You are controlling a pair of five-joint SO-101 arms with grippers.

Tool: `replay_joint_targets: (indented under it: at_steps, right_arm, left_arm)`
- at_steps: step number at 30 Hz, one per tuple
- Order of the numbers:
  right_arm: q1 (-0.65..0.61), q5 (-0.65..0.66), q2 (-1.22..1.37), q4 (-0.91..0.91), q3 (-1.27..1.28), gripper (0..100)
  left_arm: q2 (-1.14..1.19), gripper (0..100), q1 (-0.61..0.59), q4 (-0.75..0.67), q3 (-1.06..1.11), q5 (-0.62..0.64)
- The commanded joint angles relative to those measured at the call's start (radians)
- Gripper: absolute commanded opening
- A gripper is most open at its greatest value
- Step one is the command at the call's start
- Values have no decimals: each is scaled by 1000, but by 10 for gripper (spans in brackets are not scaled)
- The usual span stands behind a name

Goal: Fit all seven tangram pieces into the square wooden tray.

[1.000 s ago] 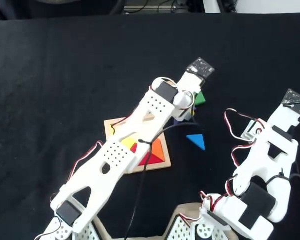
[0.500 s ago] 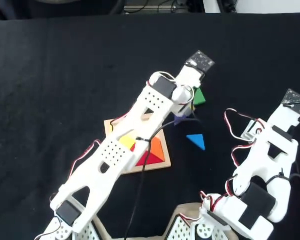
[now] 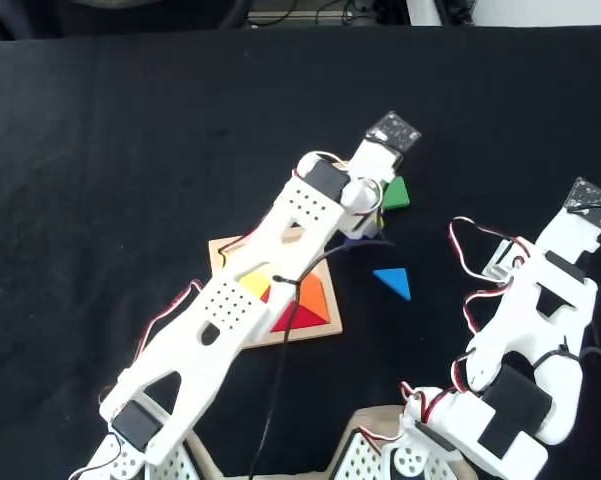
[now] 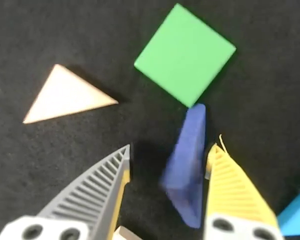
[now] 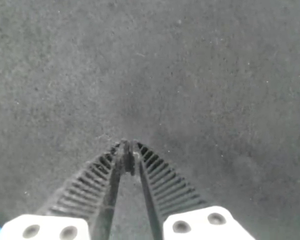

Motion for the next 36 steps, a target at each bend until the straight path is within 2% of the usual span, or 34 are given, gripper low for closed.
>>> replay_joint_targets:
  at_steps: [1,8,14,18,22,27,34,36]
  right_arm:
    - [-12,8,-4,-18,-5,11]
    - [-12,8,-4,-18,-5,11]
    - [-12,8,-4,-18,-5,11]
    - [-12,8,-4,-18,-5,11]
    - [-14,8,-4,-18,-5,11]
    - [-14,8,-4,-18,-5,11]
    - [-12,8,-4,-18,-5,11]
    - [-12,8,-4,-18,-5,11]
  left_arm:
    - [-15,246,1,-5,-22,-3]
    - [-15,238,13,-6,-22,-3]
    - [-15,126,45,-5,-22,-37]
    - [-31,173,30,11,-42,-37]
    - [-133,242,25,112,-42,-37]
    - [-212,245,13,180,-41,-37]
    - [-209,247,-105,183,-35,-34]
    - [-207,248,-130,192,-33,6]
